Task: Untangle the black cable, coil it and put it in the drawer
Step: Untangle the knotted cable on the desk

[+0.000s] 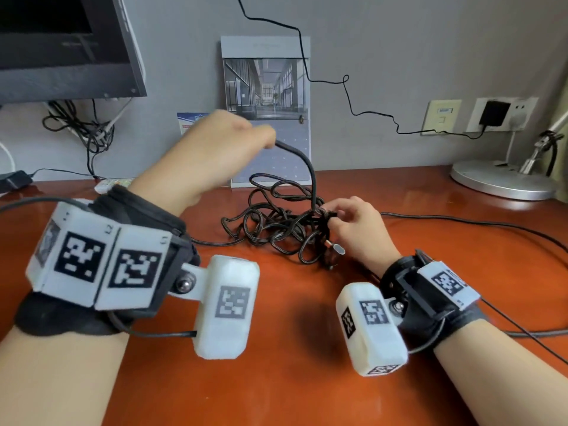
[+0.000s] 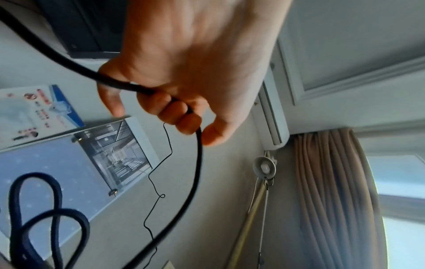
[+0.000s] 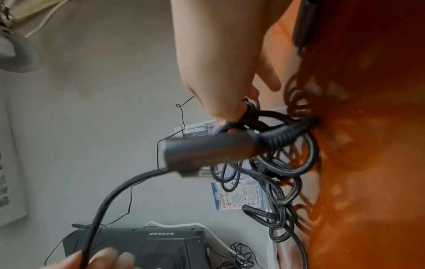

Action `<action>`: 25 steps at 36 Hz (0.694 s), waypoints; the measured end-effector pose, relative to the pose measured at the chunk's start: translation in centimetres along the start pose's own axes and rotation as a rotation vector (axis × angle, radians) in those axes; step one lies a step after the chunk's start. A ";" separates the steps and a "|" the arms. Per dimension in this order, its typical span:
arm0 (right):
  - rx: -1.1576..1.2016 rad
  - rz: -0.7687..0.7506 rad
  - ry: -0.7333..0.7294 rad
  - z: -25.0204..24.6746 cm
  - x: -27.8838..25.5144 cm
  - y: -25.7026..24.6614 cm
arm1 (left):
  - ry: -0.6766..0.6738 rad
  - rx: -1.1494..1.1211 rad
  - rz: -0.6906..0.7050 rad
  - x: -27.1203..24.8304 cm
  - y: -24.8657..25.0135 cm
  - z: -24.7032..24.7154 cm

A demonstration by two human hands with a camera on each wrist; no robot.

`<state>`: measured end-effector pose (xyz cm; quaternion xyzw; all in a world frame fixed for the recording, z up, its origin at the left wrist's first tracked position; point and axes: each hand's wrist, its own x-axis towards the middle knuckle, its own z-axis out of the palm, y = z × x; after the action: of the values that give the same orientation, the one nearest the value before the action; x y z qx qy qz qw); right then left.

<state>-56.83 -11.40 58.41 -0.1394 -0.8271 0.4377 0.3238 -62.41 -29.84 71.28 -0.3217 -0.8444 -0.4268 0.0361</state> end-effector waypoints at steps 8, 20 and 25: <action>-0.020 -0.039 0.002 0.2 -0.2 -0.9 | 0.268 -0.306 -0.093 1.0 -1.2 -1.2; -0.099 -0.034 -0.041 0.7 -0.5 -1.2 | 0.184 0.244 -0.036 1.2 -1.5 -1.9; -0.190 -0.057 -0.032 1.9 -0.6 -1.5 | 0.101 0.622 0.002 0.7 -1.7 -1.3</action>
<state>-57.53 -13.77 58.66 -0.1389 -0.8736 0.3500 0.3083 -64.19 -31.22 71.18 -0.2746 -0.9312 -0.1634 0.1754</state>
